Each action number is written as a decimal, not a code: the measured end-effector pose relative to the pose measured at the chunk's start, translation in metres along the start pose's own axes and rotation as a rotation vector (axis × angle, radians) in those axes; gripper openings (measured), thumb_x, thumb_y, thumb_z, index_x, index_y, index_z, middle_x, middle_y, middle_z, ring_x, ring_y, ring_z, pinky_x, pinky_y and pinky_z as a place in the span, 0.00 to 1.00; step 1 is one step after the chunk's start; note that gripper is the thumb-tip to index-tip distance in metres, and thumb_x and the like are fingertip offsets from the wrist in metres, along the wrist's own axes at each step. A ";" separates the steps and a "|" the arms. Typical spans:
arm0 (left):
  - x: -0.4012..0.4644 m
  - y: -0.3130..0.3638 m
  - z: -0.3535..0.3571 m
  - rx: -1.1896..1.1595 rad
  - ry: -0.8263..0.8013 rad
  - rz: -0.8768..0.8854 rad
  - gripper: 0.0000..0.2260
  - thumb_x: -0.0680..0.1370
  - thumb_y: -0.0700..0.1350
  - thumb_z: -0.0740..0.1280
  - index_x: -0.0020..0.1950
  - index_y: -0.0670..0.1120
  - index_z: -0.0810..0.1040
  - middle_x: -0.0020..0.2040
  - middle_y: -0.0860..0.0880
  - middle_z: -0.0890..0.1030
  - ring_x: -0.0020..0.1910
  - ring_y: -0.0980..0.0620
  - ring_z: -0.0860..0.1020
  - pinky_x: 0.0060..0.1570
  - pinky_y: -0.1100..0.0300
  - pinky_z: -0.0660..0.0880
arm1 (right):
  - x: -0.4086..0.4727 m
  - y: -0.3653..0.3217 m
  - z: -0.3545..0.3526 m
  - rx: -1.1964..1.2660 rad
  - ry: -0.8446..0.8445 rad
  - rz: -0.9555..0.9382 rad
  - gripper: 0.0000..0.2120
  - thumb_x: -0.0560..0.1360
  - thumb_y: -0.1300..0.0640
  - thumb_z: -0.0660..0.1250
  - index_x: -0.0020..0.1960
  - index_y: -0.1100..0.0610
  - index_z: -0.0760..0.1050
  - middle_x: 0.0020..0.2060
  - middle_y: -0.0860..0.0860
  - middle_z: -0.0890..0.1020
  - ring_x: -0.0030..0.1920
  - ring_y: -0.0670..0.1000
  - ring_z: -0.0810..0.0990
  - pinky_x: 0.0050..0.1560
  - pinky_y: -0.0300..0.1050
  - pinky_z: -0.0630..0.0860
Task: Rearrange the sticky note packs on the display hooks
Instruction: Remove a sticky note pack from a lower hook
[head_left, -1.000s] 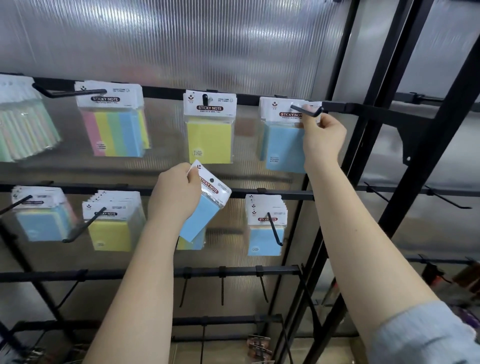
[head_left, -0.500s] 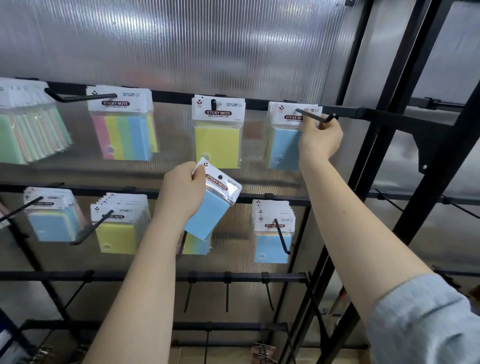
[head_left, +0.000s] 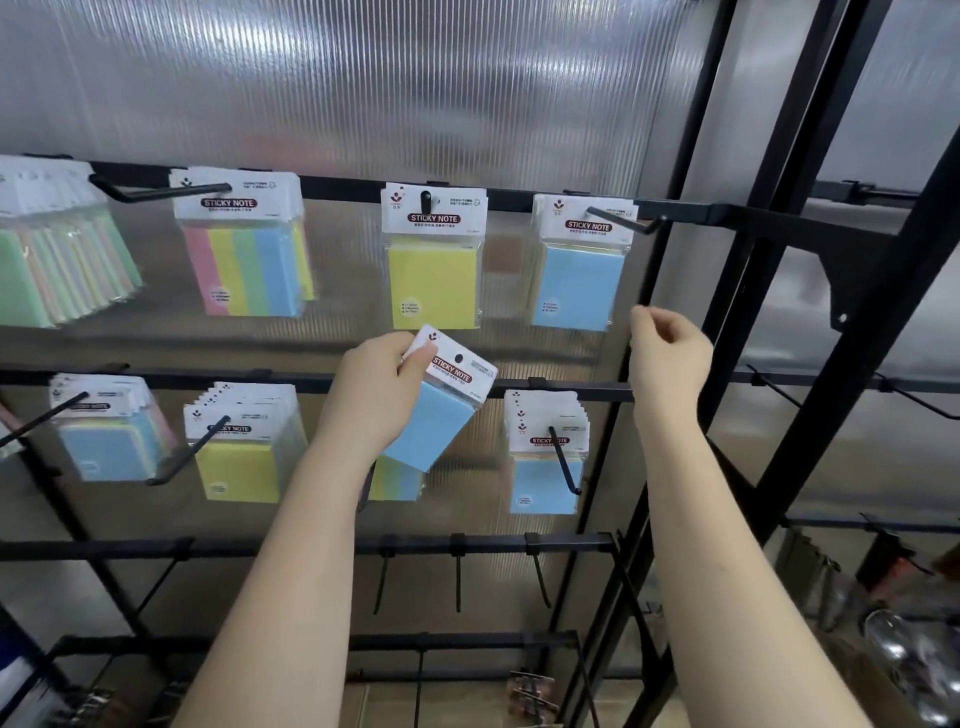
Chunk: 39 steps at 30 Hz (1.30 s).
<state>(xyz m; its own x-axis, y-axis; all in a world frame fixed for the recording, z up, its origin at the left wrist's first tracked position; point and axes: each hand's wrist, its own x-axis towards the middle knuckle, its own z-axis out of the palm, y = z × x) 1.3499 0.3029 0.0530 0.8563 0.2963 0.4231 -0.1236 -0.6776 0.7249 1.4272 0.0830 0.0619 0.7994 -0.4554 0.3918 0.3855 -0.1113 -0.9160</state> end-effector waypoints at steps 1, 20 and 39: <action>-0.001 0.001 0.001 -0.001 -0.003 0.008 0.13 0.81 0.50 0.58 0.43 0.47 0.77 0.37 0.56 0.79 0.37 0.53 0.75 0.31 0.58 0.66 | -0.005 0.008 -0.006 -0.060 -0.041 -0.001 0.06 0.77 0.57 0.64 0.43 0.49 0.78 0.37 0.44 0.80 0.39 0.42 0.77 0.39 0.34 0.71; -0.014 0.089 -0.002 -0.376 0.094 0.342 0.18 0.81 0.48 0.61 0.44 0.31 0.75 0.41 0.35 0.80 0.35 0.44 0.76 0.33 0.55 0.69 | -0.056 0.074 -0.055 -0.808 -0.528 0.046 0.12 0.79 0.57 0.61 0.59 0.55 0.79 0.51 0.50 0.82 0.42 0.46 0.74 0.45 0.37 0.68; 0.012 0.135 0.032 -0.586 0.087 0.288 0.17 0.77 0.47 0.67 0.39 0.32 0.77 0.38 0.32 0.78 0.34 0.50 0.71 0.35 0.56 0.65 | -0.068 0.066 -0.075 -0.822 -0.721 0.033 0.21 0.80 0.54 0.59 0.73 0.52 0.65 0.69 0.49 0.71 0.69 0.50 0.69 0.64 0.42 0.66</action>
<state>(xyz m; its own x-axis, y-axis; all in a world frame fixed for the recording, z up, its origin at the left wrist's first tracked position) 1.3600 0.1937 0.1382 0.7075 0.2281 0.6688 -0.6152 -0.2668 0.7418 1.3637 0.0410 -0.0318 0.9889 0.1258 0.0793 0.1482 -0.7865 -0.5995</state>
